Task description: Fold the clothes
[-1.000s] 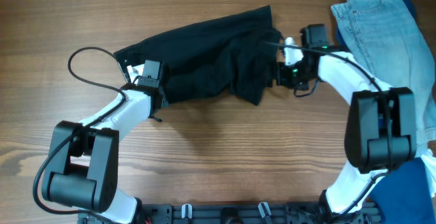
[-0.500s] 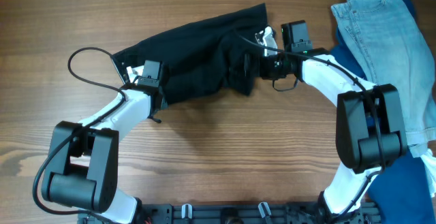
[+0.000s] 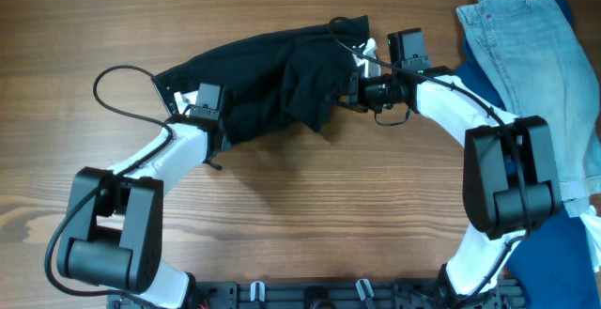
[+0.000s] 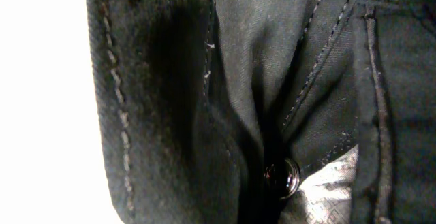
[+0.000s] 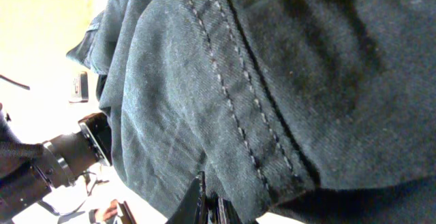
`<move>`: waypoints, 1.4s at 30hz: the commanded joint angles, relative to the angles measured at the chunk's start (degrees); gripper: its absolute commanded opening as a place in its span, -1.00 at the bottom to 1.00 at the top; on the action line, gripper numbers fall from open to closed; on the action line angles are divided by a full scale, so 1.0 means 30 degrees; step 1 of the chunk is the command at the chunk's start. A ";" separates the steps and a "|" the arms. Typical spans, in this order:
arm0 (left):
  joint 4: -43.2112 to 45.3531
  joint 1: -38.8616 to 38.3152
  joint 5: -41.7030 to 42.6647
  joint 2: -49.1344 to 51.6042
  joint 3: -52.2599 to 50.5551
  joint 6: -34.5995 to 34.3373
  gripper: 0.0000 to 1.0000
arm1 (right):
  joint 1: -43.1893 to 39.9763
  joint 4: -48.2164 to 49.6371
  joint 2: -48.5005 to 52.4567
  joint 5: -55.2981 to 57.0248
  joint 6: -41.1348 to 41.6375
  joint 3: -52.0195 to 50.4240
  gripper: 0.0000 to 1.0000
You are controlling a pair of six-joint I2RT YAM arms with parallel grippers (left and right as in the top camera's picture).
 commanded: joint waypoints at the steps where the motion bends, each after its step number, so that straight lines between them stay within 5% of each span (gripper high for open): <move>1: -0.0539 0.0240 0.0393 0.0474 -0.0619 0.0306 -0.92 | -0.0182 -0.0007 0.0175 0.0401 0.0634 0.0007 -0.91; 18: -0.0539 0.0248 0.0393 0.0474 -0.0619 0.0313 -0.92 | -0.7300 -0.4014 0.0175 0.3570 0.0226 -0.0022 -0.91; 30: -0.1443 0.0240 0.1005 0.0474 -0.0619 0.0306 -0.88 | -0.9391 -0.6244 0.0175 0.5042 -0.1996 -0.0022 -0.92; 31: -0.1304 0.0240 0.1027 0.0474 -0.0619 0.0306 -0.45 | -0.9391 -0.6251 0.0175 0.5042 -0.2251 -0.0022 -0.91; 32: -0.1151 0.0240 0.1042 0.0474 -0.0619 0.0306 0.61 | -0.9384 -0.6324 0.0175 0.5166 -0.2266 -0.0022 -0.91; 33: -0.1005 0.0240 0.1064 0.0474 -0.0612 0.0299 0.99 | -0.9384 -0.6375 0.0175 0.5173 -0.2251 -0.0022 -0.71; 36: -0.0947 0.0240 0.1486 0.0474 -0.0612 0.0233 0.99 | -0.9391 -0.6382 0.0175 0.5166 -0.2222 -0.0022 -0.09; 42: -0.0656 0.0189 0.1399 0.0095 -0.0561 0.0226 0.99 | -0.9391 -0.6339 0.0058 0.5166 -0.2266 -0.0022 0.17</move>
